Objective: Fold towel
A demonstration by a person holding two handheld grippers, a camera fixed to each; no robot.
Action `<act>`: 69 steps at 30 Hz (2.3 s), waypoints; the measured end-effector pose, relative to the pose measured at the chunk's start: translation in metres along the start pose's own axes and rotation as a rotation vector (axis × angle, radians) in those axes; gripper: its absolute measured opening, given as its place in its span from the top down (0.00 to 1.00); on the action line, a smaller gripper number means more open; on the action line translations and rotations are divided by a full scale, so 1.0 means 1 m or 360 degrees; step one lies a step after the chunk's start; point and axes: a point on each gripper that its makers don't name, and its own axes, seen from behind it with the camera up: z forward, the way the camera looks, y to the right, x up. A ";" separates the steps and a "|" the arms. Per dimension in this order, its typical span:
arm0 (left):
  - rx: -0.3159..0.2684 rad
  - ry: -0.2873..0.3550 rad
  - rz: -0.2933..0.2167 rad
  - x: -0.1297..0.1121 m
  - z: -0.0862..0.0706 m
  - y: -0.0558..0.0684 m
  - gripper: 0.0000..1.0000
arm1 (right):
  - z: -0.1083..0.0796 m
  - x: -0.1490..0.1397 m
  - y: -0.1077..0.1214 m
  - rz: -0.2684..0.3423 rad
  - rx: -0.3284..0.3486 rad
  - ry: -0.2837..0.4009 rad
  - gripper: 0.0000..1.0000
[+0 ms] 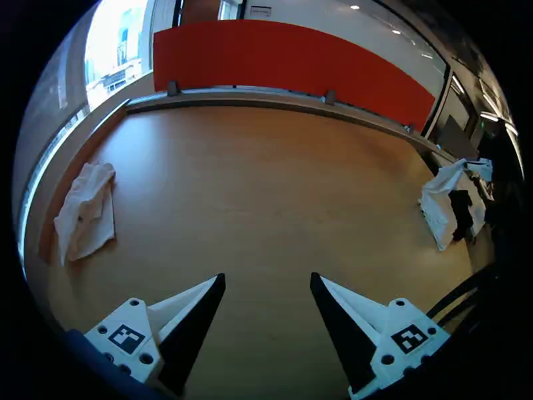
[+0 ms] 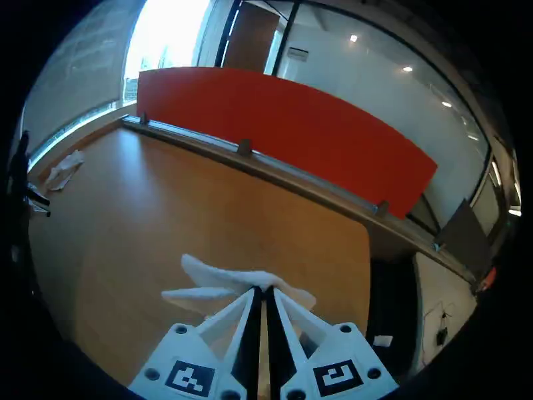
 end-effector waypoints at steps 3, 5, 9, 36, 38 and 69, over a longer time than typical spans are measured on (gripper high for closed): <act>-0.0007 -0.0003 0.0008 0.000 0.001 0.003 0.06 | -0.007 -0.019 0.003 0.0025 -0.0019 -0.0039 0.95; -0.0011 -0.0006 0.0013 -0.001 0.001 0.005 0.06 | -0.010 -0.030 0.005 0.0048 -0.0031 -0.0061 0.95; -0.0016 -0.0012 0.0023 -0.002 0.001 0.007 0.06 | -0.015 -0.048 0.008 0.0095 -0.0052 -0.0092 0.95; -0.0007 -0.0028 0.0057 -0.005 0.000 0.005 0.06 | -0.016 -0.158 0.012 0.0261 -0.0137 -0.0363 0.95; -0.0006 -0.0029 0.0060 -0.005 0.000 0.005 0.05 | -0.015 -0.168 0.012 0.0279 -0.0139 -0.0388 0.95; -0.0004 -0.0040 0.0071 -0.008 -0.003 0.009 0.05 | -0.011 -0.210 0.000 0.0344 -0.0157 -0.0467 0.66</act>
